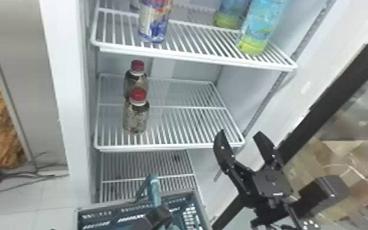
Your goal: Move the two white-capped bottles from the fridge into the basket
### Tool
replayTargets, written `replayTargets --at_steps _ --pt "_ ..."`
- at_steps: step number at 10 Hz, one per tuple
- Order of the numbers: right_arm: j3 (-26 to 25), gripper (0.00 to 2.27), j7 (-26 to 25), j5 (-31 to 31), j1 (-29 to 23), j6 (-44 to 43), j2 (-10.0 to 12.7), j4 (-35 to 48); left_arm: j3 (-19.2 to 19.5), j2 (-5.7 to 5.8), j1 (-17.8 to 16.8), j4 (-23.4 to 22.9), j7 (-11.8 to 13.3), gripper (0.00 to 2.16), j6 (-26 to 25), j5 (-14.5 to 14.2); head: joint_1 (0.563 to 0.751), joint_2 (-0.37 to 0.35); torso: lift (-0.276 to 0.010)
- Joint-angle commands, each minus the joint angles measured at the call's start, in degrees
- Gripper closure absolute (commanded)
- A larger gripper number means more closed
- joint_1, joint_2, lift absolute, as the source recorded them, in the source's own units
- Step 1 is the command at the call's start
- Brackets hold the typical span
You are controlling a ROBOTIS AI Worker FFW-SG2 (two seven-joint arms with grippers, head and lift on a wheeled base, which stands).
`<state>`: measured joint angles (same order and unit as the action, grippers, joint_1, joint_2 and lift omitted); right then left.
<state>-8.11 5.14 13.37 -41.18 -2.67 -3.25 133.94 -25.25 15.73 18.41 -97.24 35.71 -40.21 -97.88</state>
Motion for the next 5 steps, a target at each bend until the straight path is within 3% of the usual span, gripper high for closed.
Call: replayTargets --at_steps 1,5 --pt "0.0 0.18 0.04 0.0 -0.01 -0.15 0.0 -0.14 0.0 0.0 0.01 0.0 0.06 1.12 -0.01 -0.03 0.695 -0.35 -0.26" --pt "0.0 0.18 0.04 0.23 0.13 -0.43 0.0 -0.28 0.0 0.0 0.01 0.0 0.06 1.12 -0.01 -0.03 0.695 -0.35 -0.26"
